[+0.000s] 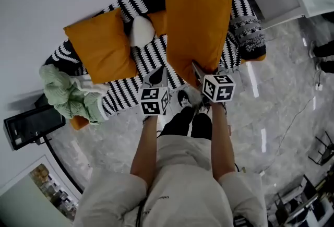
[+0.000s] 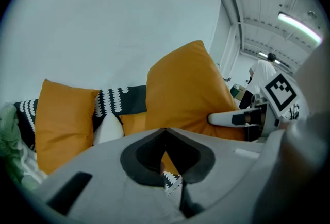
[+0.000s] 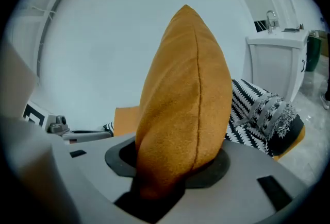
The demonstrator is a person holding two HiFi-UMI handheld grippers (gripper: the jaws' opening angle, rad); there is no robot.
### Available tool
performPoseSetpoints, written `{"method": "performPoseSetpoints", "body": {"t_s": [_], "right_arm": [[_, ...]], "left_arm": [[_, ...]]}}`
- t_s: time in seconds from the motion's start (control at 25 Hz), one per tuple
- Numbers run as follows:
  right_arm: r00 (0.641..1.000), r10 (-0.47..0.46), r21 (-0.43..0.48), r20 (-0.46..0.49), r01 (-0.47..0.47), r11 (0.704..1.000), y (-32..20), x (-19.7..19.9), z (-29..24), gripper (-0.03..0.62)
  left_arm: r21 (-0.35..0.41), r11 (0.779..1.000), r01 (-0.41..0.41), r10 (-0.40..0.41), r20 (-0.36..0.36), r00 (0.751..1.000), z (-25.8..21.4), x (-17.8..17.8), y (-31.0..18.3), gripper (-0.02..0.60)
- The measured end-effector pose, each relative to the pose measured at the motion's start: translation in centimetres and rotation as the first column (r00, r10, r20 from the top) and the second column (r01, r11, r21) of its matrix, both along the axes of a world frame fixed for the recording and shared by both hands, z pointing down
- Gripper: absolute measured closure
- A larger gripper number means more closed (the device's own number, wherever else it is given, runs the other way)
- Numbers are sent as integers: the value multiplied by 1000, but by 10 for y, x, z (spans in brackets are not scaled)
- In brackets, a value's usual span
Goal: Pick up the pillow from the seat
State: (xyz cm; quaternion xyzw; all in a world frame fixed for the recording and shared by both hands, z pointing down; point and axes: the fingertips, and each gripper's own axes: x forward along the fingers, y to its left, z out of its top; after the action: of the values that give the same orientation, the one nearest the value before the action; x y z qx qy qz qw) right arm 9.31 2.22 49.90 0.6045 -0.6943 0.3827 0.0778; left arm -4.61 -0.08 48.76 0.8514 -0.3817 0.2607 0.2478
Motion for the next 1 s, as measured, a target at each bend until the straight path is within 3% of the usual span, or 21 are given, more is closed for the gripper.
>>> {"method": "performPoseSetpoints", "body": {"t_s": [0.36,0.64,1.0], "right_arm": [[996,92,78,-12,-91,993,50,17,-42,387],[991,105,124,-83,-95,988,102,7,-69,387],[989,133,168,-65,-121,978,159,-12,-98,387]], "left_arm": [[37,999,5,-3,-46,999,-31,13,38,573],[74,996,40,-34,-82,996,-58,0,89,573],[122,992,45,-27,-144,989,-98,-6,153,573]]}}
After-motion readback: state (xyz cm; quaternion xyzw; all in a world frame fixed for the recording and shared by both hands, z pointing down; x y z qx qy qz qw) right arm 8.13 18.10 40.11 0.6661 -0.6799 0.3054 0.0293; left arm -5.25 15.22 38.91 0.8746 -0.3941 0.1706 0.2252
